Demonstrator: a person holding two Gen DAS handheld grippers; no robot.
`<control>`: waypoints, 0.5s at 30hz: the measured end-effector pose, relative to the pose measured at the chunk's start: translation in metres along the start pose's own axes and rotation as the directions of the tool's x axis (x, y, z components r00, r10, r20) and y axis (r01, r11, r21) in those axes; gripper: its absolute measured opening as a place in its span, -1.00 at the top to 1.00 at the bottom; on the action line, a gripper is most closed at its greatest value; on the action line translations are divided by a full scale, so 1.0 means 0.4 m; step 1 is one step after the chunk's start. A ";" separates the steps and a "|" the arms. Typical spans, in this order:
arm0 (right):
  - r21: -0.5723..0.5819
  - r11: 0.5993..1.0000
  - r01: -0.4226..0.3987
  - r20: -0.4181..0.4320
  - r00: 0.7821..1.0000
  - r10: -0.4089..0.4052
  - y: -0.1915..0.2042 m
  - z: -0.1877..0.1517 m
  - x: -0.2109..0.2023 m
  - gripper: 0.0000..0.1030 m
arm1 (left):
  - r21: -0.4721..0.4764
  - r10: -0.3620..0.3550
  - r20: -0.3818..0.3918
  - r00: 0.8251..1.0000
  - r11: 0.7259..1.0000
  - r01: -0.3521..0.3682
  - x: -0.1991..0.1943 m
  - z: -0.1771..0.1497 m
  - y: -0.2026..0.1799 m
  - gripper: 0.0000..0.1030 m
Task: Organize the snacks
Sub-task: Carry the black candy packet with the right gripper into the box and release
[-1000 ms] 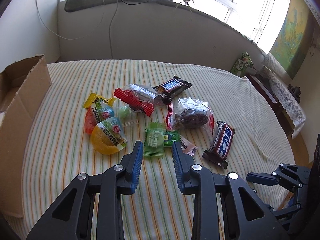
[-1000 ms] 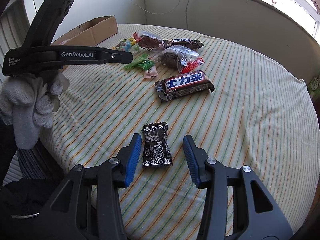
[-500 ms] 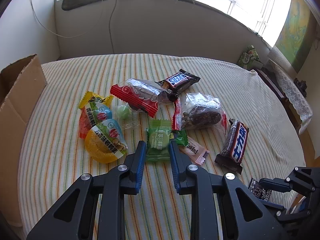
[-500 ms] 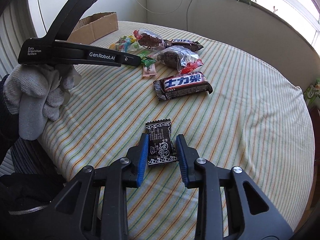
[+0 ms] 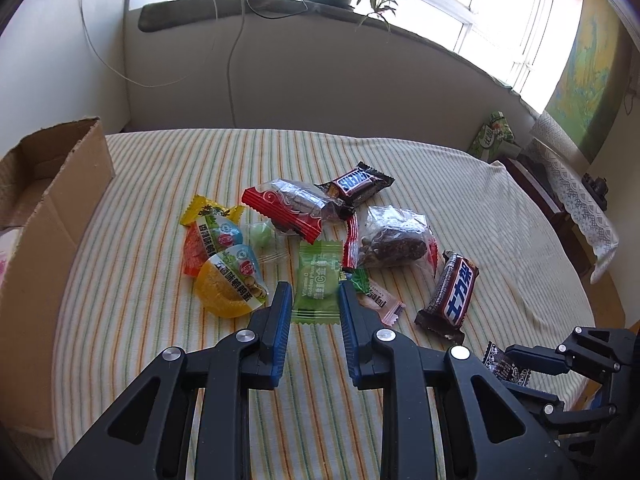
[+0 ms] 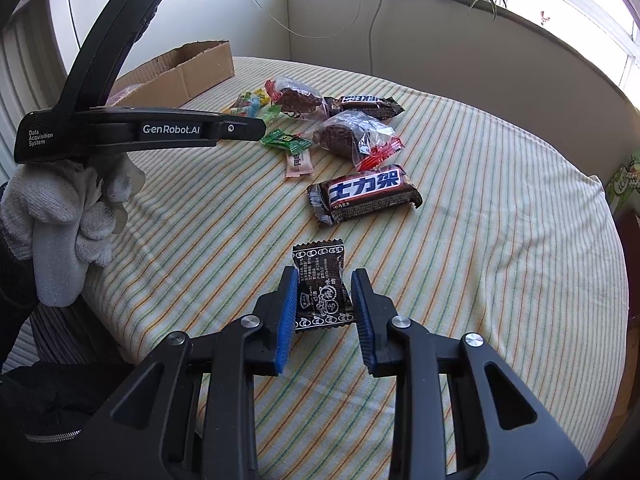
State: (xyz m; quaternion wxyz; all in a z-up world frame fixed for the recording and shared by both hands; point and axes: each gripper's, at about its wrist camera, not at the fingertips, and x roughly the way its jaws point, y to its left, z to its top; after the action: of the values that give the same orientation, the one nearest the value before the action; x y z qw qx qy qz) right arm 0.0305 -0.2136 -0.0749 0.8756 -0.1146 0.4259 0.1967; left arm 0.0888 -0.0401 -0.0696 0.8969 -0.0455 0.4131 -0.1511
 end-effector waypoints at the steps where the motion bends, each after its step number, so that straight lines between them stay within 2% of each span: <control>1: -0.002 1.000 -0.003 0.005 1.000 0.003 0.003 0.008 -0.001 0.45 | -0.003 0.000 0.007 1.000 1.000 0.000 -0.010 0.001 0.003 0.57; 15: -0.078 0.996 -0.047 0.100 0.994 0.055 0.091 0.148 -0.008 0.45 | -0.081 0.074 0.119 0.990 0.995 -0.065 -0.147 0.000 0.100 0.57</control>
State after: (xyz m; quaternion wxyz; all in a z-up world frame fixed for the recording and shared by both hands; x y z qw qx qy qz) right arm 0.0543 -0.1600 -0.0374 0.8859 -0.1267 0.3758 0.2405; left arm 0.0622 0.0159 -0.0352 0.9227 -0.0749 0.3645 -0.1007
